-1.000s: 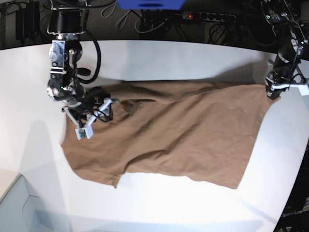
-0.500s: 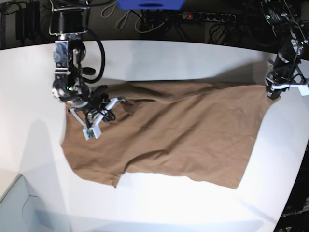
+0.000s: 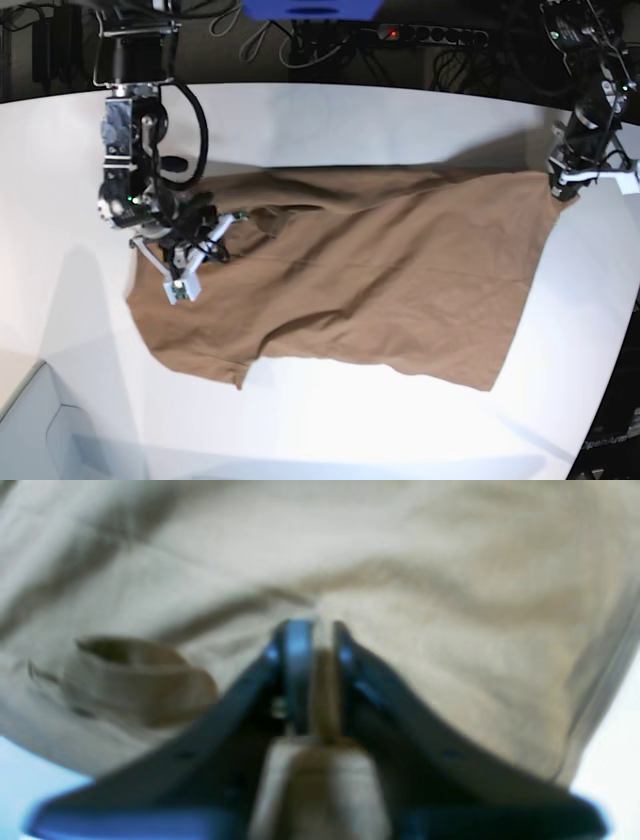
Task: Layout the t-shirt on the table in an organized manner, then fold the t-shirt properly
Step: 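Grasp the bunched fabric near the collar with the right gripper, then drag the grasped fabric away from the left gripper to smooth it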
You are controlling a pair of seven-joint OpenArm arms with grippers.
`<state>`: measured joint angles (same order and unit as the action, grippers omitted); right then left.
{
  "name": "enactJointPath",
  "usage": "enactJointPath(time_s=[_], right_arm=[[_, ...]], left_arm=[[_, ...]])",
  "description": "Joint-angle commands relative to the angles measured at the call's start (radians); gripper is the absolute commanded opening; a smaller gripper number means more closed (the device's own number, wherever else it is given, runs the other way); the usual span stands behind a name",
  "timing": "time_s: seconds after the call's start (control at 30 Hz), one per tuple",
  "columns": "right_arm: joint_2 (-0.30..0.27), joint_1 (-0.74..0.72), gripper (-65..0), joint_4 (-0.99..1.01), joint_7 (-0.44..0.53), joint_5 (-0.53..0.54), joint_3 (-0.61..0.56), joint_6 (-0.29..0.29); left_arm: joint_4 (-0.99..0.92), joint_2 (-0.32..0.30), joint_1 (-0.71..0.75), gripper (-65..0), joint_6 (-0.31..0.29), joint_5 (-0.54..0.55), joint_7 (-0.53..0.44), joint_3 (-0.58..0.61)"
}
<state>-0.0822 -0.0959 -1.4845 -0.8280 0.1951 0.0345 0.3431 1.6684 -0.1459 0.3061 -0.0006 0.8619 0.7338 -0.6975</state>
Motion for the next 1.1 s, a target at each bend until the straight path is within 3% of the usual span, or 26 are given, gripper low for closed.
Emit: enactJointPath(time_s=[0.0,0.07,0.17,0.47,0.6,0.7,0.83,1.07], right_arm=[[-0.001,-0.018,-48.9,-0.017,0.02,0.01,0.003,-0.003],[-0.001,-0.017,-40.2,-0.017,0.026,0.01,0.003,-0.003],[0.002,-0.017,-34.0,-0.017,0.028,0.01,0.003,-0.003],[0.003,-0.021,-33.8,0.08,0.031,0.01,0.003,-0.003],[0.003,-0.012,-34.4,0.08,0.078,0.01,0.003,-0.003],[0.003,-0.012,-42.5,0.081,0.083,0.011,0.003,-0.003],[-0.001,-0.018,-65.0,0.077,0.082,0.016,0.005,-0.003],[0.003,-0.011,-65.0,-0.028,0.075,0.016,0.061,-0.003]], left_arm=[[0.011,-0.013,-0.003,-64.8,-0.003,0.018,-0.012,-0.004],[0.005,-0.013,-0.003,-64.8,-0.003,0.018,-0.012,-0.004],[0.005,-0.013,-0.005,-64.8,-0.003,0.018,-0.012,0.0],[0.005,-0.013,-0.009,-64.8,-0.003,0.018,-0.012,-0.004],[0.005,-0.013,-0.009,-64.8,-0.003,0.018,-0.012,-0.001],[0.005,-0.013,-0.009,-64.8,-0.003,0.018,-0.012,0.0],[0.005,-0.013,-0.009,-64.8,-0.003,0.018,-0.012,0.0],[0.005,-0.013,-0.011,-64.8,-0.003,0.018,-0.012,0.0]])
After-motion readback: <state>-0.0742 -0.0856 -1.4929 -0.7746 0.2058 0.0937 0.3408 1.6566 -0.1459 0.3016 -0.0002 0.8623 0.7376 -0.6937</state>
